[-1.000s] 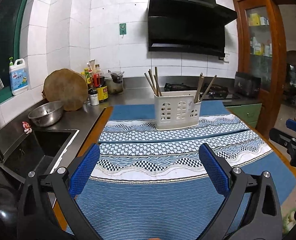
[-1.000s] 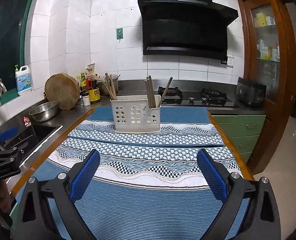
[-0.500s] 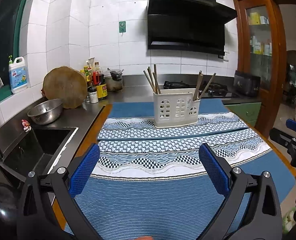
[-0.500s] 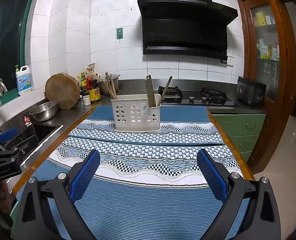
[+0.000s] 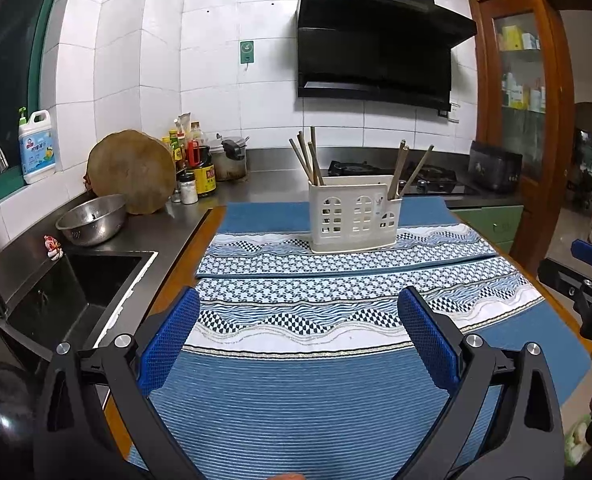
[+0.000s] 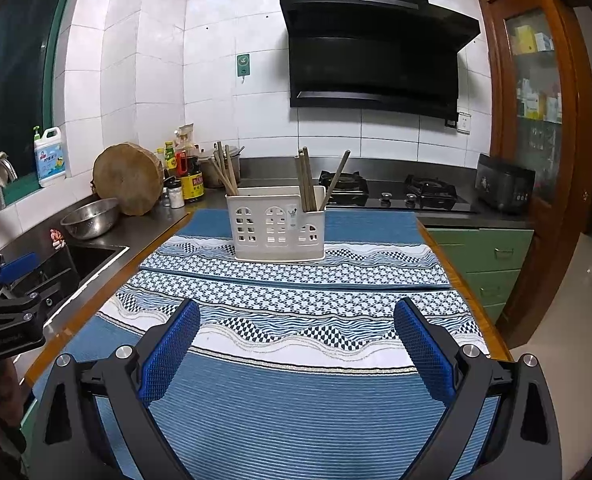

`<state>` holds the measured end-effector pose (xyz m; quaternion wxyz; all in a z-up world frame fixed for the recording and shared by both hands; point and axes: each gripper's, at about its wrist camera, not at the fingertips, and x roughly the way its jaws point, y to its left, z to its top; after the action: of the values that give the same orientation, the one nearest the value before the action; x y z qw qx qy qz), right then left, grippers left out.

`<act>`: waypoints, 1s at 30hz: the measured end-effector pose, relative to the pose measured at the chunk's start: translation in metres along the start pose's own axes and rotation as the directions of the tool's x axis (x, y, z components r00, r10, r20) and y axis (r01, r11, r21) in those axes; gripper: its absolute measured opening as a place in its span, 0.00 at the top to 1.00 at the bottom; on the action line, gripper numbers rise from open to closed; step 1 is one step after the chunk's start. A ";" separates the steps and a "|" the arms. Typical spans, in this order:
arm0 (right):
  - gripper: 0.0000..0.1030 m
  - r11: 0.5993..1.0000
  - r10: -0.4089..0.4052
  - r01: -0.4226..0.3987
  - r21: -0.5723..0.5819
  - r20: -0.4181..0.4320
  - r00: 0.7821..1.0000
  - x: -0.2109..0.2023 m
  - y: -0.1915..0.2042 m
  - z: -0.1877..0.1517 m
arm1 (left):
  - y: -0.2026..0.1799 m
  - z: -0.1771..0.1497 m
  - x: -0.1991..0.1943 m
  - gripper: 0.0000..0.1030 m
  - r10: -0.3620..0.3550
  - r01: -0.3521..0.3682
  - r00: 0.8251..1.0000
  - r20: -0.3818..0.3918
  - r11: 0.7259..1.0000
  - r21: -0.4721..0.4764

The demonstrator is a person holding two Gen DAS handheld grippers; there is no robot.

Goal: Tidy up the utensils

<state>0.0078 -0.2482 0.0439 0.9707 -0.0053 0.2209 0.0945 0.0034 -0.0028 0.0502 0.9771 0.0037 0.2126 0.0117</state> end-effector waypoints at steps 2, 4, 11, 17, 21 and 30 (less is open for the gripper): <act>0.09 1.000 -0.002 0.002 0.000 -0.002 1.000 0.000 0.000 -0.001 | 0.000 -0.001 0.000 0.05 -0.007 0.007 1.000 0.000 1.000 0.000; 0.09 1.000 -0.001 0.001 0.000 -0.005 1.000 0.001 0.001 -0.001 | -0.001 0.000 0.000 0.05 -0.009 0.009 1.000 0.000 1.000 0.003; 0.09 1.000 0.002 -0.002 0.000 -0.007 1.000 0.002 0.002 -0.002 | -0.002 -0.003 0.000 0.05 -0.014 0.014 1.000 -0.001 1.000 0.007; 0.09 1.000 0.005 -0.005 -0.005 -0.012 1.000 0.004 0.004 -0.003 | -0.002 -0.003 -0.001 0.05 -0.031 0.031 1.000 -0.001 1.000 0.001; 0.09 1.000 0.008 -0.008 -0.006 -0.012 1.000 0.004 0.005 -0.004 | -0.003 -0.003 0.000 0.05 -0.034 0.034 0.999 0.001 0.999 0.002; 0.08 1.000 0.007 -0.007 -0.002 -0.011 1.000 0.004 0.007 -0.005 | -0.004 -0.004 0.000 0.05 -0.037 0.037 0.999 -0.001 0.999 0.000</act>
<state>0.0078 -0.2411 0.0378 0.9691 -0.0060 0.2261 0.0983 0.0020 -0.0073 0.0462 0.9770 -0.0002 0.2130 -0.0063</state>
